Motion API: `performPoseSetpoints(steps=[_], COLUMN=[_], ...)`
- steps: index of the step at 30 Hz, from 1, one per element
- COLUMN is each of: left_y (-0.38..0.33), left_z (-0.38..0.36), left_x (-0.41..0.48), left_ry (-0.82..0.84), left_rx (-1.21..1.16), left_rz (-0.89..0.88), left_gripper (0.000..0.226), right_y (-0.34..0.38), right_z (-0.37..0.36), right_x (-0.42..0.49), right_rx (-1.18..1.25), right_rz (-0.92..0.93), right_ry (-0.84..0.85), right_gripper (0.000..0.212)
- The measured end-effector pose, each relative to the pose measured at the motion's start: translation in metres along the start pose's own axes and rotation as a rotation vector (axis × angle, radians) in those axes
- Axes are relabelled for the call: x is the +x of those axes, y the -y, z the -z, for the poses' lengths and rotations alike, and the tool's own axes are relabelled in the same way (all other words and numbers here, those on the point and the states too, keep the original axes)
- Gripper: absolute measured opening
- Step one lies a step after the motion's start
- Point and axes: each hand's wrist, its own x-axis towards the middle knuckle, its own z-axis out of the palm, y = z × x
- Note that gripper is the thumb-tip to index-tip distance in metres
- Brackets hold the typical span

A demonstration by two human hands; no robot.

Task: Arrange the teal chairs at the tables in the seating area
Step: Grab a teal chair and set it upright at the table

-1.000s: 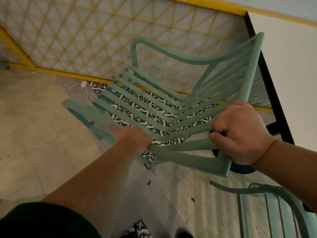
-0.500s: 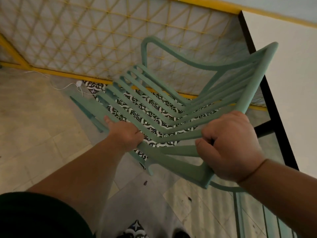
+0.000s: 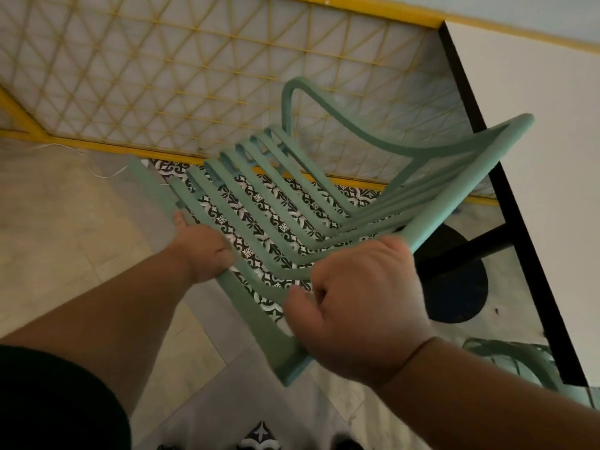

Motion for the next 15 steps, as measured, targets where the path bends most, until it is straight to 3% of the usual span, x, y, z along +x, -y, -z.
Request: performPoseSetpoints(steps=[5,8,15], left_y=[0.032,0.039,0.051], left_z=[-0.004,-0.004,-0.003], left_x=[0.016,0.019,0.027], left_ry=[-0.081,-0.125,-0.098], left_rx=[-0.133,-0.197,-0.089], left_rz=[-0.011,-0.028,-0.032], left_gripper=[0.051,0.038,0.039], right_y=[0.024,0.032,0.043], right_z=[-0.008,-0.008,-0.011], right_x=[0.008,0.013,0.02], right_rx=[0.026,0.036,0.013], right_rz=[-0.025,-0.038,-0.028], right_ry=[-0.023,0.012,0.042], right_gripper=[0.054,0.055,0.056])
